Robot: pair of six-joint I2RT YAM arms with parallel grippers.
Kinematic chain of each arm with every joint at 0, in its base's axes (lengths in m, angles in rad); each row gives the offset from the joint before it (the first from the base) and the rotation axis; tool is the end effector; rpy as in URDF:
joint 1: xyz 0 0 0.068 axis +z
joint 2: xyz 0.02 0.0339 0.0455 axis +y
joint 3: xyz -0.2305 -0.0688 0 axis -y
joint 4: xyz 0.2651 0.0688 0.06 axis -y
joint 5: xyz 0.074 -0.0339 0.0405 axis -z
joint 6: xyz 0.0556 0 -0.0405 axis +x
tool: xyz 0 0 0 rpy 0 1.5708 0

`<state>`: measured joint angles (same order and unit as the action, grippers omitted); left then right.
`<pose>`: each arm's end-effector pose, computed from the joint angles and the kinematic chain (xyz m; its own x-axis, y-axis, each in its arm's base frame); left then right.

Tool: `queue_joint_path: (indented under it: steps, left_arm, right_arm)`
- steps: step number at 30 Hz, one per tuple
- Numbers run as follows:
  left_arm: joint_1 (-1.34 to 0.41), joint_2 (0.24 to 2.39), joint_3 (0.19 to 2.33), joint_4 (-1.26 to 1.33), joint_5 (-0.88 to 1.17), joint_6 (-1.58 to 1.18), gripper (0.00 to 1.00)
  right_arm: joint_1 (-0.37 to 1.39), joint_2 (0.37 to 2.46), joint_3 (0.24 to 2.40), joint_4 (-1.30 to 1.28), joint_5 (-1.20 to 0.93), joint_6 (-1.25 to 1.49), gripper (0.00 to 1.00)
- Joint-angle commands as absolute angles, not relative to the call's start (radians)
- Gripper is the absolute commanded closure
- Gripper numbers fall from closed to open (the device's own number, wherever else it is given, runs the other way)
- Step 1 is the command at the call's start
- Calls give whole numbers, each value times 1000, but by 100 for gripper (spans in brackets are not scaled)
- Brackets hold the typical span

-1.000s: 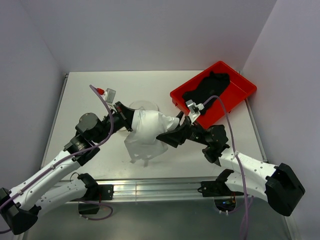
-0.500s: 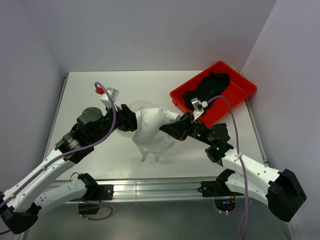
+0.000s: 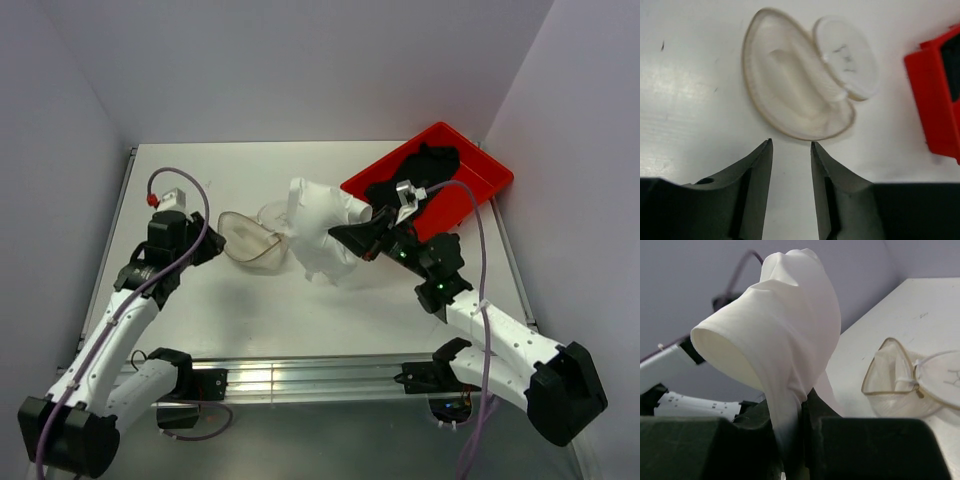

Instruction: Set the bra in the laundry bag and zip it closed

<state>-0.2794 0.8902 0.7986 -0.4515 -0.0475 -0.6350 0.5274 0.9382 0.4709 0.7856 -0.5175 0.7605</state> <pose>0.2462 -0.0679 0.2612 -0.5401 -0.4614 -0.7038 -0.1043 0.8665 -0.4881 0.2139 0.1564 0.2718 -0.3854 0.4687 -0.7948 -0.7974 0.2642 0.5425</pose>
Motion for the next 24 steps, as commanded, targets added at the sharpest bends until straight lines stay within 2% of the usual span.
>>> queue_joint_path:
  steps: [1,7,11,15,21,24]
  left_arm:
    - [-212,894,660,-338,6,-768,57]
    - [-176,922,539,-136,-52,-853,47]
    - [-164,1050,538,-17,0,-838,46]
    - [-156,1158,534,107,18,-839,48]
    - [-149,1264,514,204,6,-871,61]
    - [-147,1272,494,221,-43,-880,62]
  right_arm:
    - [522,1006,589,865,-465,732,100]
    - [523,1224,770,1001,-529,782,100]
    - [538,1362,898,1072,-540,837,100]
    - [569,1475,998,1045,-537,816,100]
    - [612,1587,1130,939,-512,761,100]
    - [621,1644,1178,922,-511,764,100]
